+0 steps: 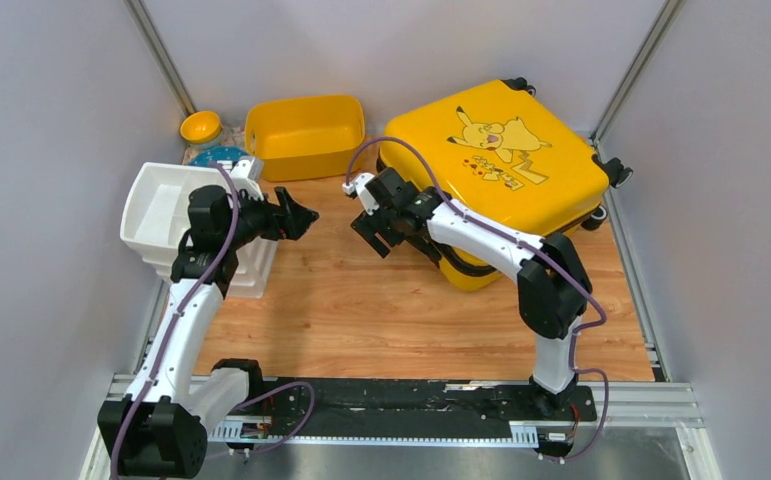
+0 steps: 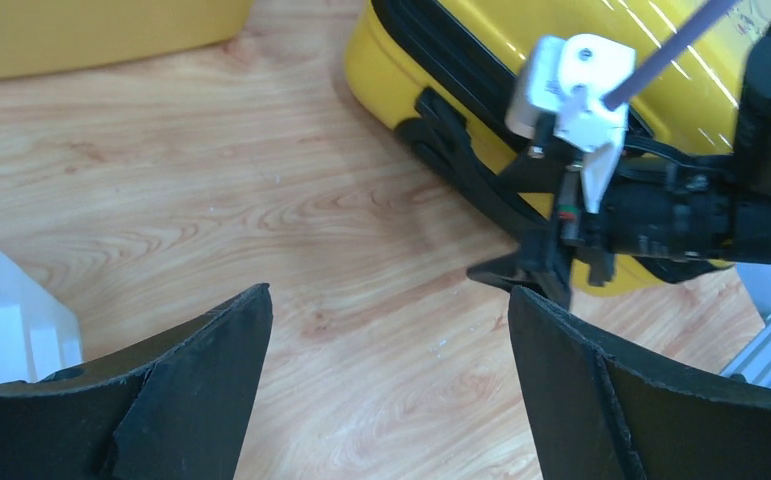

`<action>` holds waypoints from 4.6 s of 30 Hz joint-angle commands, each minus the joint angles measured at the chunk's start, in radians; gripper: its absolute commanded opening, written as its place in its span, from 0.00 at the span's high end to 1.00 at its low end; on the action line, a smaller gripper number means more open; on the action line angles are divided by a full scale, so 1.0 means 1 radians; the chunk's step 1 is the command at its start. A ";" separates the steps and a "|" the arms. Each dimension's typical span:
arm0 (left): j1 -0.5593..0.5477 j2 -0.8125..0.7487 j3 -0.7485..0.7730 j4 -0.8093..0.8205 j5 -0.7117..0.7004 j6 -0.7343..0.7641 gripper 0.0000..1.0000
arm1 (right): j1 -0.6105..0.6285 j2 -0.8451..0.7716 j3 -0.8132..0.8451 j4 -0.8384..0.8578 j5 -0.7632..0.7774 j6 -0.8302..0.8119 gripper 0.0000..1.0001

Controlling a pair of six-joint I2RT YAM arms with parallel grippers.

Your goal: Open, take out, and arrange the luggage

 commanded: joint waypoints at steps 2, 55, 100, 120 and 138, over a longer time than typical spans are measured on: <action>-0.003 -0.040 -0.041 0.229 0.010 -0.071 0.05 | 0.035 -0.223 0.043 0.178 -0.091 0.018 0.16; -0.481 0.544 -0.011 0.642 0.036 0.152 0.14 | -1.206 -0.523 -0.539 0.252 -0.320 0.096 0.44; -0.560 0.366 -0.220 0.776 -0.166 -0.023 0.17 | -0.873 -1.271 -1.066 0.073 -0.747 -0.194 0.60; -0.550 0.356 -0.225 0.745 -0.202 0.003 0.18 | -0.743 -1.171 -1.112 0.360 -0.598 0.059 0.78; -0.574 0.458 -0.196 0.808 -0.162 -0.023 0.23 | -0.611 -1.295 -1.098 0.212 -0.600 0.079 1.00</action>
